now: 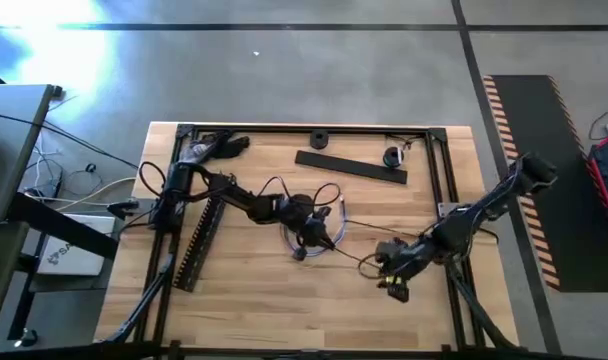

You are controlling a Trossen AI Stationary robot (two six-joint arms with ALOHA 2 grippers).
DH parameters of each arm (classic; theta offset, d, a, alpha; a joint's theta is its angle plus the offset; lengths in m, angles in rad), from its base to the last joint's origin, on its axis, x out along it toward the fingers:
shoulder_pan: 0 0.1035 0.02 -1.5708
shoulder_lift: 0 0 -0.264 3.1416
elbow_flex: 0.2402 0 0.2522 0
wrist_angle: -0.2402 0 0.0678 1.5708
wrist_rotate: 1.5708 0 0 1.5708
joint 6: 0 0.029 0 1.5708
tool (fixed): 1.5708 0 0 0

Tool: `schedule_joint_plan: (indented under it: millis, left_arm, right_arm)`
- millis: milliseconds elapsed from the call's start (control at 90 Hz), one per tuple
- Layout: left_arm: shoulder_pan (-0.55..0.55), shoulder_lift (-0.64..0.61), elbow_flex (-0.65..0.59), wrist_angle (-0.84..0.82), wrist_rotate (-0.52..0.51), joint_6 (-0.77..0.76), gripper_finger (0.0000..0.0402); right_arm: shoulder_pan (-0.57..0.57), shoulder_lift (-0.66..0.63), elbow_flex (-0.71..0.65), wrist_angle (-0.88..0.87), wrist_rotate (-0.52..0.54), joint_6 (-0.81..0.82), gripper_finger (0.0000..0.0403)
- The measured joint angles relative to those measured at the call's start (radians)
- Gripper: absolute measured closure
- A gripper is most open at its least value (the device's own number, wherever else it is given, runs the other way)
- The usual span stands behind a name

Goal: Ziptie cables
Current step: Insert the cable zip tie into the cable wires

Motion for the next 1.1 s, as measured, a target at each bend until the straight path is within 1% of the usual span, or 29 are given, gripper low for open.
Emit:
schedule_joint_plan:
  millis: [56,111,189,278,344,411,478,511,567,667,778,833,944,1100]
  left_arm:
    - [0.0,0.0,0.0,0.0,-0.009,0.0,0.0401]
    - [0.0,0.0,0.0,0.0,-0.017,0.0,0.0401]
    - [0.0,0.0,0.0,-0.003,-0.018,0.0,0.0401]
    - [0.0,0.0,0.0,-0.004,-0.018,0.0,0.0401]
    - [0.0,0.0,0.0,-0.006,-0.018,0.0,0.0401]
    - [0.0,0.0,0.0,-0.009,-0.018,0.0,0.0401]
    - [0.0,0.0,0.0,-0.015,-0.018,0.0,0.0401]
    - [0.0,0.0,0.0,-0.015,-0.018,0.0,0.0401]
    - [0.0,0.0,0.0,-0.013,-0.018,0.001,0.0401]
    - [0.0,0.0,0.0,-0.011,-0.019,0.009,0.0401]
    - [-0.001,0.0,0.0,-0.009,-0.019,0.008,0.0401]
    - [-0.003,0.0,0.0,-0.01,-0.021,0.009,0.0401]
    - [-0.003,0.0,0.0,-0.011,-0.024,0.009,0.0401]
    - [-0.004,0.0,0.0,-0.012,-0.024,0.008,0.0401]
  right_arm:
    - [-0.011,0.009,-0.013,0.081,0.085,-0.088,0.0171]
    - [-0.023,0.028,-0.038,0.179,0.134,-0.158,0.016]
    - [-0.04,0.07,-0.079,0.331,0.136,-0.242,0.0154]
    - [-0.063,0.124,-0.118,0.514,0.15,-0.281,0.0154]
    - [-0.078,0.167,-0.127,0.592,0.115,-0.324,0.0157]
    - [-0.092,0.179,-0.122,0.591,0.047,-0.35,0.016]
    - [-0.101,0.171,-0.101,0.562,0.04,-0.345,0.0165]
    - [-0.104,0.167,-0.099,0.536,0.057,-0.337,0.0167]
    - [-0.115,0.172,-0.1,0.481,0.117,-0.31,0.017]
    - [-0.138,0.226,-0.101,0.448,0.198,-0.249,0.0177]
    - [-0.162,0.309,-0.101,0.45,0.221,-0.207,0.0191]
    - [-0.166,0.345,-0.102,0.462,0.222,-0.207,0.0202]
    - [-0.17,0.393,-0.101,0.542,0.224,-0.22,0.0232]
    - [-0.17,0.409,-0.101,0.57,0.224,-0.219,0.0288]
